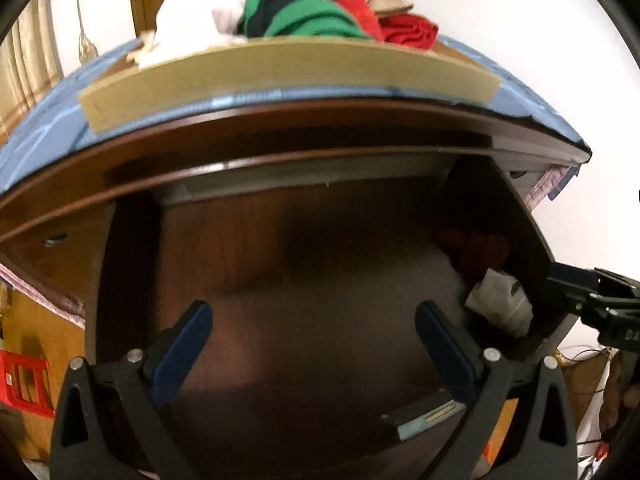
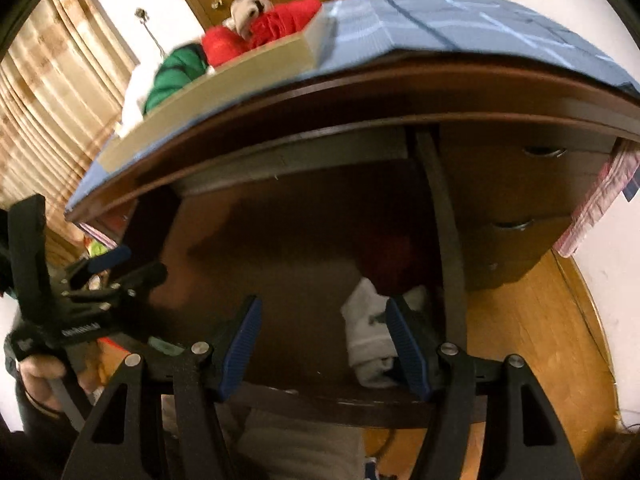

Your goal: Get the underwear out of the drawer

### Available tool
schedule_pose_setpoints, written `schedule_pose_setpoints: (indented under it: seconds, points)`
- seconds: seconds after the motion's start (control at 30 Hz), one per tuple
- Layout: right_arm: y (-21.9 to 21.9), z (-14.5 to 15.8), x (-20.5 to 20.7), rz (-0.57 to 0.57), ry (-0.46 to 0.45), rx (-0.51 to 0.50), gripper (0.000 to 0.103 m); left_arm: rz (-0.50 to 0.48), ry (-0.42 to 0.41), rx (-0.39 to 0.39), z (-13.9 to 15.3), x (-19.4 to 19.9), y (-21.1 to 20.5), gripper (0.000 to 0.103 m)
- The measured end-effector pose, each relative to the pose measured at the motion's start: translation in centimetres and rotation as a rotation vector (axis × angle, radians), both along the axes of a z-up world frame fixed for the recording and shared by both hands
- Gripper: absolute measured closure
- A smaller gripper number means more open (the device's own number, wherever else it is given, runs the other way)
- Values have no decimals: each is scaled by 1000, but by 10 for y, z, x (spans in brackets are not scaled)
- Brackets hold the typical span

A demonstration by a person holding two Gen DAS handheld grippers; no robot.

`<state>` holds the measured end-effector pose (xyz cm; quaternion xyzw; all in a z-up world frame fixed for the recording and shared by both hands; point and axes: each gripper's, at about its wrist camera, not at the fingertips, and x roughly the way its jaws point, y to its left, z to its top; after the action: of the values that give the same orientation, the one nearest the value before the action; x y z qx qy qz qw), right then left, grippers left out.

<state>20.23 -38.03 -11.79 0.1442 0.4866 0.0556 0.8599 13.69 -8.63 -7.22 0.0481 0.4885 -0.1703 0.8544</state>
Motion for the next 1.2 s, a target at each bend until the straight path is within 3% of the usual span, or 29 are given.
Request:
schedule_pose_setpoints:
  seconds: [0.27, 0.77, 0.93, 1.07, 1.2]
  points:
    - [4, -30, 18, 36, 80, -29, 37, -2, 44, 37, -14, -2, -1, 1]
    - [31, -51, 45, 192, 223, -289, 37, -44, 52, 60, -14, 1, -6, 1]
    - [32, -55, 55, 222, 297, -298, 37, -39, 52, 50, -14, 3, -2, 1]
    - [42, -64, 65, 245, 342, -373, 37, -38, 53, 36, -13, 3, 0, 1]
    - [47, -72, 71, 266, 388, -427, 58, -45, 44, 34, -9, 1, 2, 1]
